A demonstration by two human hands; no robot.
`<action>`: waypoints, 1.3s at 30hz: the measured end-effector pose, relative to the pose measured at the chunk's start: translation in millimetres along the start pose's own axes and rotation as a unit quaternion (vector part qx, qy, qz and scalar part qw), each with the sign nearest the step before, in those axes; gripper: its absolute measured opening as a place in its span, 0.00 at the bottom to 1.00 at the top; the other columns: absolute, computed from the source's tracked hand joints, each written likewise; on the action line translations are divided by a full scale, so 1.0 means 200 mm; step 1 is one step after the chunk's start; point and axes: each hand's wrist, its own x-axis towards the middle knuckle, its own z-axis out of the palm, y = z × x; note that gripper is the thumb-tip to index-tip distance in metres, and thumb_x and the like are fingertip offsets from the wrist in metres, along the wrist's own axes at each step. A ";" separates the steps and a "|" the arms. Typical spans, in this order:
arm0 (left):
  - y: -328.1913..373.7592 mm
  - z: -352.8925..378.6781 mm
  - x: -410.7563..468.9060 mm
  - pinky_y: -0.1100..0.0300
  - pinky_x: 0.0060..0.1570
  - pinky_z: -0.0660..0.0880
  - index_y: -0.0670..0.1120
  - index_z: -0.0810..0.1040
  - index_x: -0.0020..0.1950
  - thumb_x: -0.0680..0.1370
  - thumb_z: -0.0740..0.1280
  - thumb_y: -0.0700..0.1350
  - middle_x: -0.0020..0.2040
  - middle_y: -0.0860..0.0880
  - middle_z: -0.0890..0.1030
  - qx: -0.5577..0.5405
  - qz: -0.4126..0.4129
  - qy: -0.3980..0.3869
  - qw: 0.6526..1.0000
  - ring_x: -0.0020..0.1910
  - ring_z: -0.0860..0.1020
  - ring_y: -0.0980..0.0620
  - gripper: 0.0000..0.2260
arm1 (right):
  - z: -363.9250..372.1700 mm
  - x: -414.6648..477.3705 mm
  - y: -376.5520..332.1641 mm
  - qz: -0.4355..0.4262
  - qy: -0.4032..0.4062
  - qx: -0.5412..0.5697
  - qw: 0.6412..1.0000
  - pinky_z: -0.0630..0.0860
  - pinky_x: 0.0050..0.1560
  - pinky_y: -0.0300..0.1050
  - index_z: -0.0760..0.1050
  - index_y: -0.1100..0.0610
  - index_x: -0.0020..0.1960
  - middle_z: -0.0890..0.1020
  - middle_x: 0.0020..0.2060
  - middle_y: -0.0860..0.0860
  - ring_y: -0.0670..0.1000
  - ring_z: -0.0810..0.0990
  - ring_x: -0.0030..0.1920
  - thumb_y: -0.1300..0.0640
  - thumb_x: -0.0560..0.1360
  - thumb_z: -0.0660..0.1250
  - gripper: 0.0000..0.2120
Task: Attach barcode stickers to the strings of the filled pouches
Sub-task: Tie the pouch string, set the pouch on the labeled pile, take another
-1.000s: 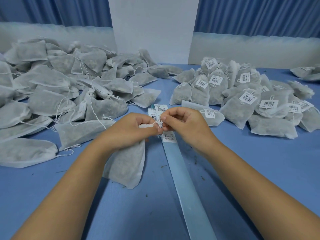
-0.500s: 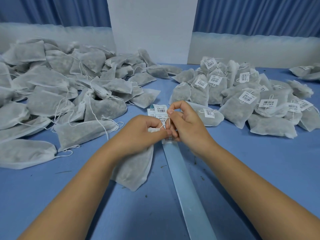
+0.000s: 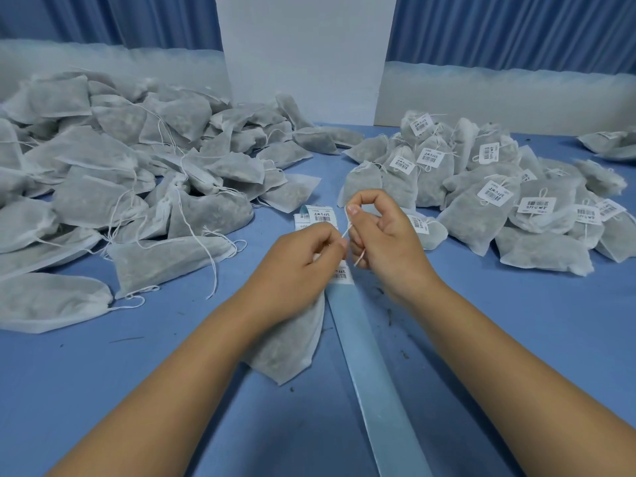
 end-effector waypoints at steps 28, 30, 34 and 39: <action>-0.12 -0.21 0.06 0.61 0.43 0.70 0.57 0.84 0.46 0.65 0.63 0.66 0.44 0.62 0.82 -0.039 -0.233 -0.115 0.965 0.39 0.77 0.65 0.19 | 0.02 -0.02 -0.04 -0.065 0.035 -0.053 0.996 0.65 0.25 0.37 0.69 0.54 0.48 0.68 0.24 0.48 0.45 0.65 0.24 0.61 0.82 0.59 0.05; -0.13 -0.22 0.05 0.62 0.33 0.65 0.53 0.82 0.40 0.67 0.68 0.62 0.32 0.60 0.76 -0.007 -0.217 -0.110 0.970 0.27 0.70 0.62 0.14 | 0.02 -0.02 -0.03 -0.121 0.028 -0.117 0.985 0.70 0.32 0.45 0.70 0.51 0.47 0.72 0.31 0.53 0.48 0.69 0.30 0.61 0.82 0.61 0.07; -0.14 -0.21 0.09 0.65 0.31 0.72 0.49 0.79 0.41 0.78 0.69 0.51 0.32 0.54 0.78 -0.118 -0.251 0.014 0.961 0.30 0.74 0.58 0.08 | 0.04 -0.05 0.00 -0.177 -0.010 -0.202 0.963 0.73 0.46 0.39 0.73 0.46 0.47 0.75 0.47 0.46 0.42 0.75 0.50 0.60 0.79 0.65 0.08; -0.13 -0.23 0.10 0.61 0.34 0.78 0.47 0.79 0.43 0.80 0.67 0.49 0.33 0.52 0.80 -0.237 -0.250 0.109 0.932 0.33 0.78 0.54 0.09 | 0.08 -0.08 0.02 -0.156 -0.059 -0.253 0.953 0.63 0.69 0.45 0.76 0.44 0.47 0.71 0.58 0.48 0.50 0.67 0.67 0.57 0.78 0.68 0.08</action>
